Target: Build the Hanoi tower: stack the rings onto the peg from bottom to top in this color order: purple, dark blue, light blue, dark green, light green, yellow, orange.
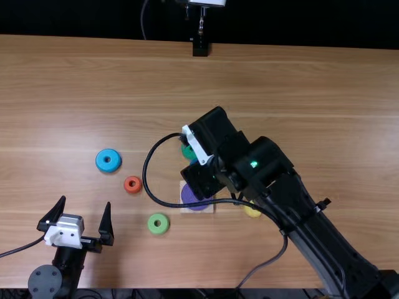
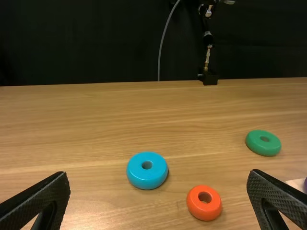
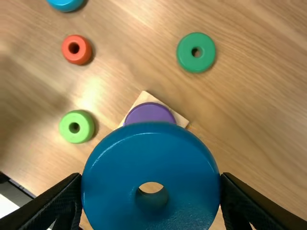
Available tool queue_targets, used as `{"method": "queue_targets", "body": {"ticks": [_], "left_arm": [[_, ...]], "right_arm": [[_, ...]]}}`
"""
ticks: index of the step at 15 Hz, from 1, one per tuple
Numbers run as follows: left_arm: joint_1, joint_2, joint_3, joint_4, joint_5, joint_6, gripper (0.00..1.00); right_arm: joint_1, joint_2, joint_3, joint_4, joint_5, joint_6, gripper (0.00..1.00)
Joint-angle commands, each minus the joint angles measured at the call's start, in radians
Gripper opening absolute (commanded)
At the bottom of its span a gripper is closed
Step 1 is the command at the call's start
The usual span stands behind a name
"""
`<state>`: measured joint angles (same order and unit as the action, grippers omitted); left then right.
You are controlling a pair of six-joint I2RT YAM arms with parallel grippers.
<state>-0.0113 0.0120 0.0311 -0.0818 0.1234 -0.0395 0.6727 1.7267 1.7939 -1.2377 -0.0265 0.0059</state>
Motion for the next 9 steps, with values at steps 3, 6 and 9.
{"method": "queue_targets", "body": {"ticks": [3, 6, 9], "left_arm": [[0.010, -0.012, -0.031, -0.003, 0.009, 0.008, 1.00], [0.010, -0.012, -0.031, -0.003, 0.009, 0.008, 1.00], [0.010, -0.012, -0.031, -0.003, 0.009, 0.008, 1.00]], "right_arm": [[0.013, -0.035, 0.018, 0.005, -0.005, 0.011, 0.00], [0.013, -0.036, 0.016, 0.003, -0.005, 0.011, 0.00], [0.014, -0.036, 0.002, 0.005, -0.005, 0.012, 0.00]]}}
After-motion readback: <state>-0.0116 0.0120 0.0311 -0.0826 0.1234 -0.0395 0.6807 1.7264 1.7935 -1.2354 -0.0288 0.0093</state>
